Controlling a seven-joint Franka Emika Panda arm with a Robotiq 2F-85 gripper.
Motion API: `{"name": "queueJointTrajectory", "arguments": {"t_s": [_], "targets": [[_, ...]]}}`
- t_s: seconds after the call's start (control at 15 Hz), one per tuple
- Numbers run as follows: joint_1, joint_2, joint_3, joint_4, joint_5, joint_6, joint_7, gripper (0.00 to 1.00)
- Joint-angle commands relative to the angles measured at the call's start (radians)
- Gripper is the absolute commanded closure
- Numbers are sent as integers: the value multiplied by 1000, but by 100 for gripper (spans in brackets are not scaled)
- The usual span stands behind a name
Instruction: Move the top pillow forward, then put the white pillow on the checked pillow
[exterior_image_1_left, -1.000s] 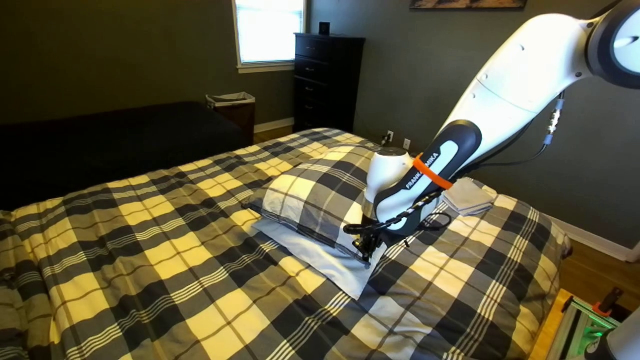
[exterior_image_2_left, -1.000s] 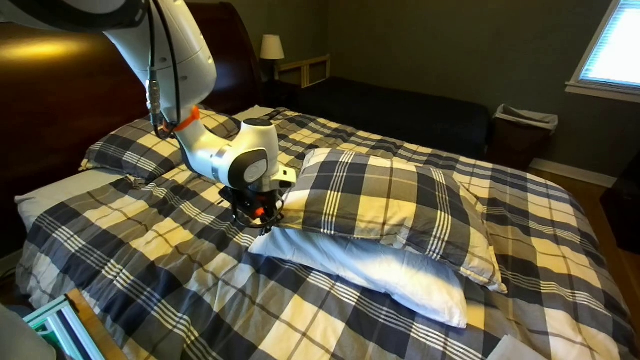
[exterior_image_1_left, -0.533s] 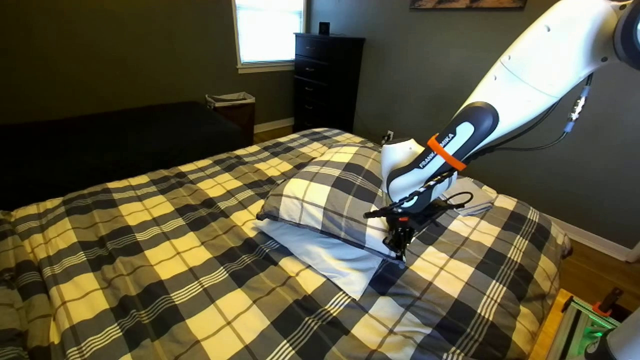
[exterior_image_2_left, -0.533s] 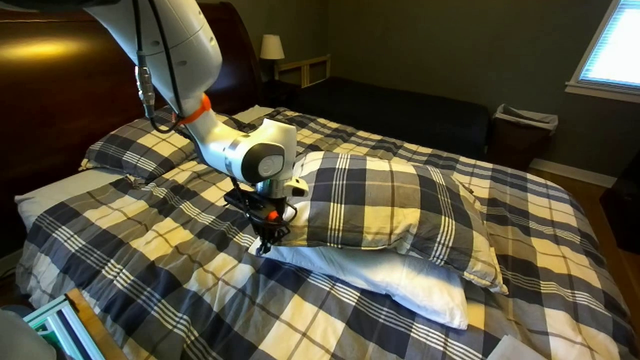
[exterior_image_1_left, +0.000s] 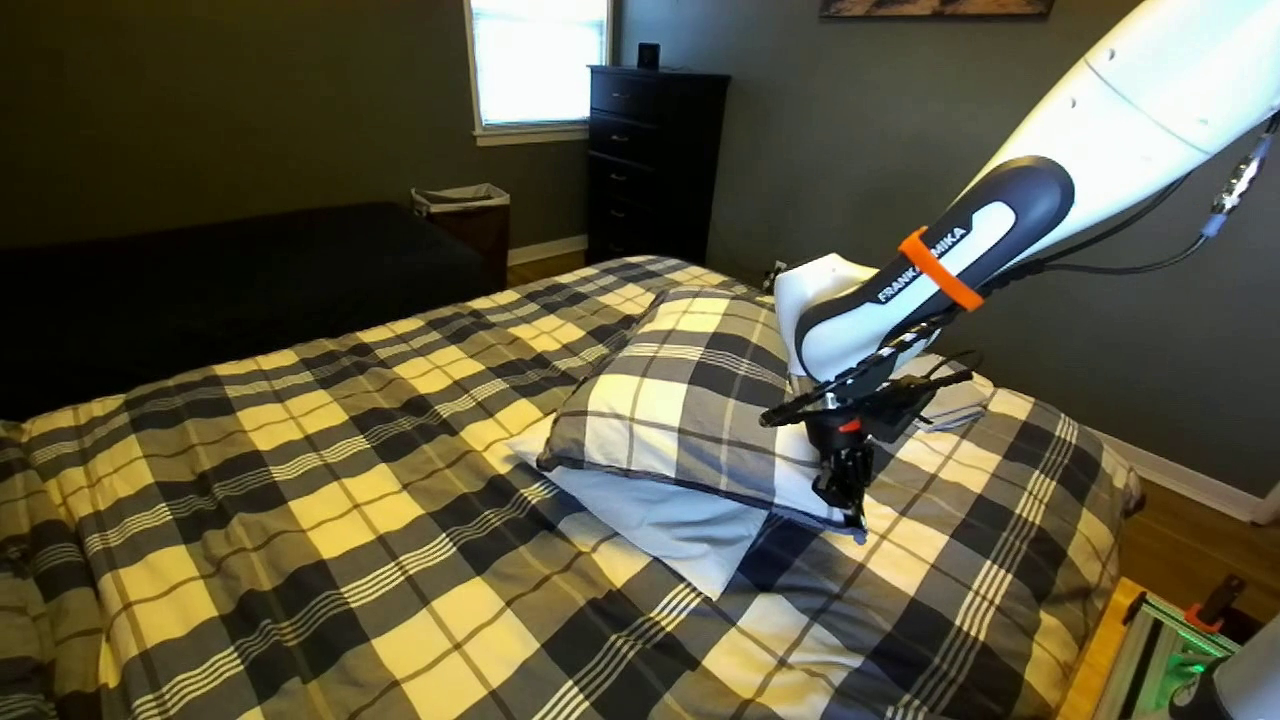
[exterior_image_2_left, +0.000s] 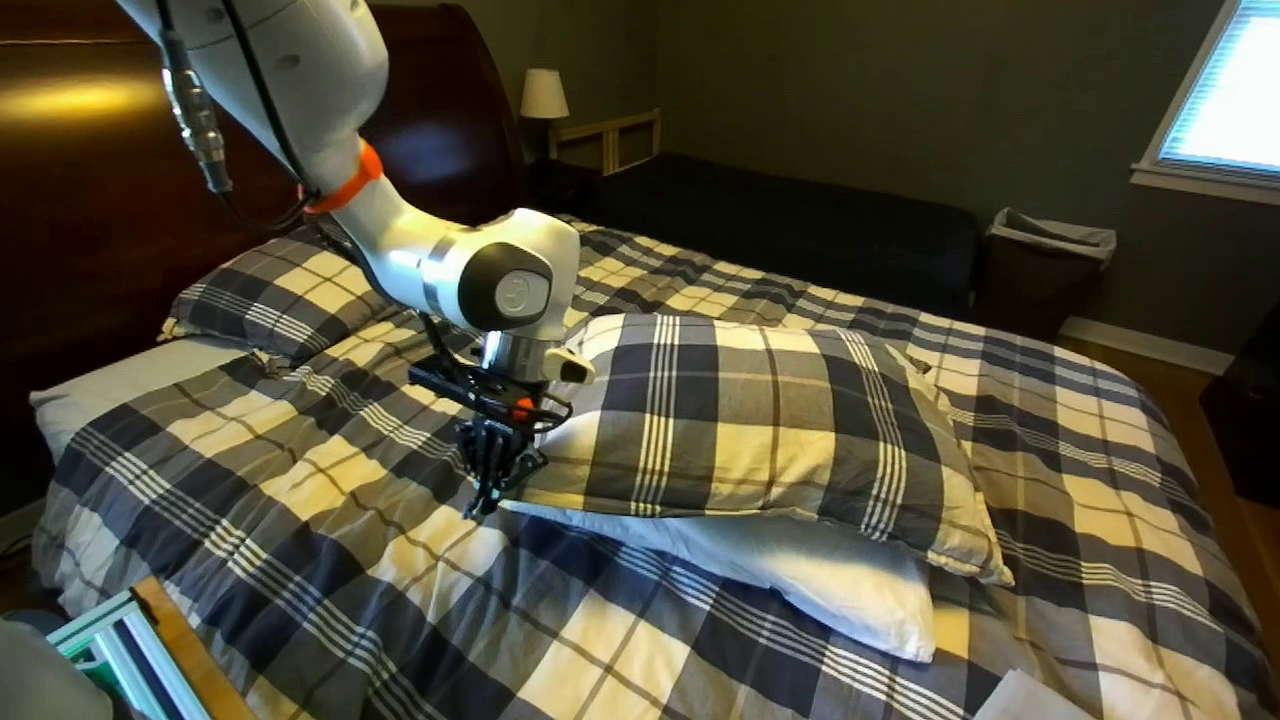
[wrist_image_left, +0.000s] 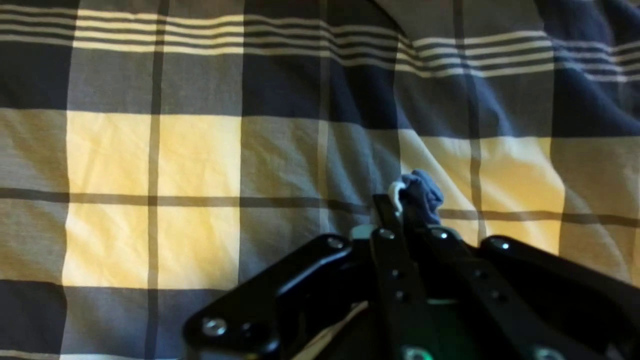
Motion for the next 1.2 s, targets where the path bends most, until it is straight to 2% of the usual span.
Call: {"name": "queueJointTrajectory", "arguments": {"t_s": [0.0,0.33,0.6,0.73,0.93,1.13], "targets": [[6,-140,9,-113,1,-114,19,99],[-23,-336,-22,-186,3,-223,103,99],[-89,-517,-65,-214,-24,-257,237,99],[-122,-563,-66,-212,-39,-269,313,99],[-107,-573,-34,-214,5,-366,345,99],[-37,-603,-20,-221,156,-475,220,99]]}}
